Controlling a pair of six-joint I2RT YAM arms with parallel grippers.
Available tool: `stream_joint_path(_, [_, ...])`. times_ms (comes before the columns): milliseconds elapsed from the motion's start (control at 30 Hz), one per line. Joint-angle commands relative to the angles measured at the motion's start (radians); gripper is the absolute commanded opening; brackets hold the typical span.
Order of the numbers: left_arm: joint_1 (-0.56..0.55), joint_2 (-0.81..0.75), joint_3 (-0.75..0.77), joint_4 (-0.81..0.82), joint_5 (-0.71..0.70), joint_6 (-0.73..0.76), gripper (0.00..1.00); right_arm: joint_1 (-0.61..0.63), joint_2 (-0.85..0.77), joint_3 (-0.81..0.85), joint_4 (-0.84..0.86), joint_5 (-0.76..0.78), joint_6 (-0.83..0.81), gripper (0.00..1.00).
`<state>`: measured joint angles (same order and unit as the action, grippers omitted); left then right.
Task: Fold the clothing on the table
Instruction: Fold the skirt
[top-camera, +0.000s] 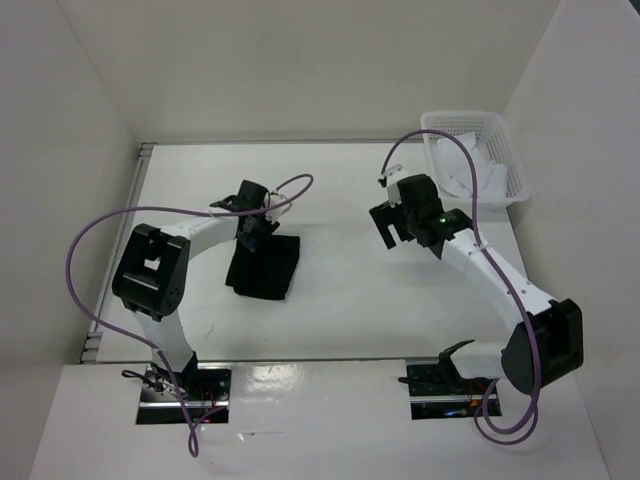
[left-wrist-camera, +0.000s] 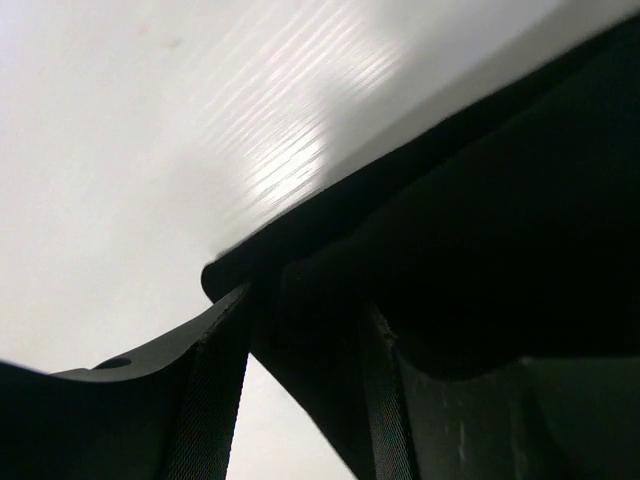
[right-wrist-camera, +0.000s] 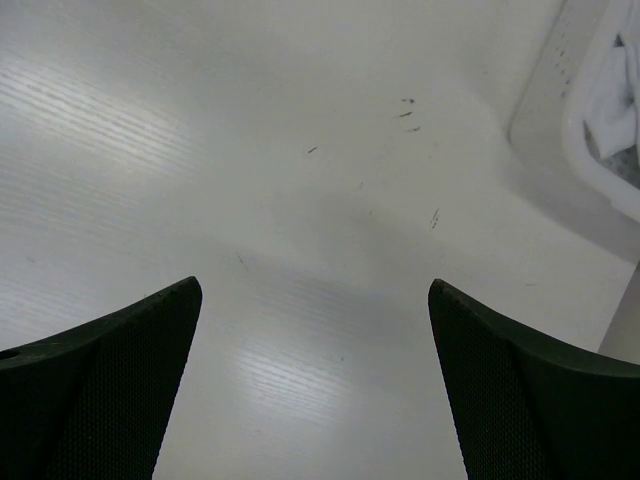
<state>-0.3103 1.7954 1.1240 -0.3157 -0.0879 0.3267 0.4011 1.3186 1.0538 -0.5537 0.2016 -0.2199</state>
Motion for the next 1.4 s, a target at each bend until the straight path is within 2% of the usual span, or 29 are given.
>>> stream_joint_path(0, [-0.067,0.048,0.062,-0.059,-0.045,-0.038,0.53,-0.018,-0.061,-0.006,0.069,0.010,0.022,0.98])
stream_joint_path(233, [-0.211,0.177,0.198,-0.131,-0.072,-0.097,0.53,-0.027,-0.070,-0.006,0.078,0.048,0.031,0.98])
stream_joint_path(433, [-0.268,0.268,0.338,-0.192,-0.035,-0.117,0.52,-0.036,-0.079,-0.015,0.087,0.085,0.040,0.98])
stream_joint_path(867, [-0.366,0.320,0.549,-0.241,-0.012,-0.199,0.52,-0.097,-0.099,-0.024,0.126,0.194,0.077,0.98])
stream_joint_path(1000, [-0.356,0.230,0.596,-0.266,-0.078,-0.228,0.55,-0.119,-0.142,-0.025,0.126,0.184,0.077,0.98])
stream_joint_path(1067, [-0.343,0.178,0.631,-0.301,-0.099,-0.244,0.62,-0.139,-0.166,-0.025,0.126,0.167,0.077,0.98])
stream_joint_path(1100, [-0.325,0.118,0.640,-0.310,-0.099,-0.264,0.76,-0.139,-0.167,-0.025,0.126,0.154,0.077,0.98])
stream_joint_path(1167, [-0.302,0.050,0.651,-0.329,-0.133,-0.306,0.90,-0.162,-0.197,-0.015,0.126,0.142,0.086,0.98])
stream_joint_path(1233, [-0.262,-0.062,0.640,-0.339,-0.176,-0.342,1.00,-0.180,-0.216,-0.015,0.107,0.113,0.086,0.98])
stream_joint_path(1367, [-0.146,-0.284,0.542,-0.350,-0.222,-0.402,1.00,-0.248,-0.269,0.015,0.069,0.006,0.105,0.99])
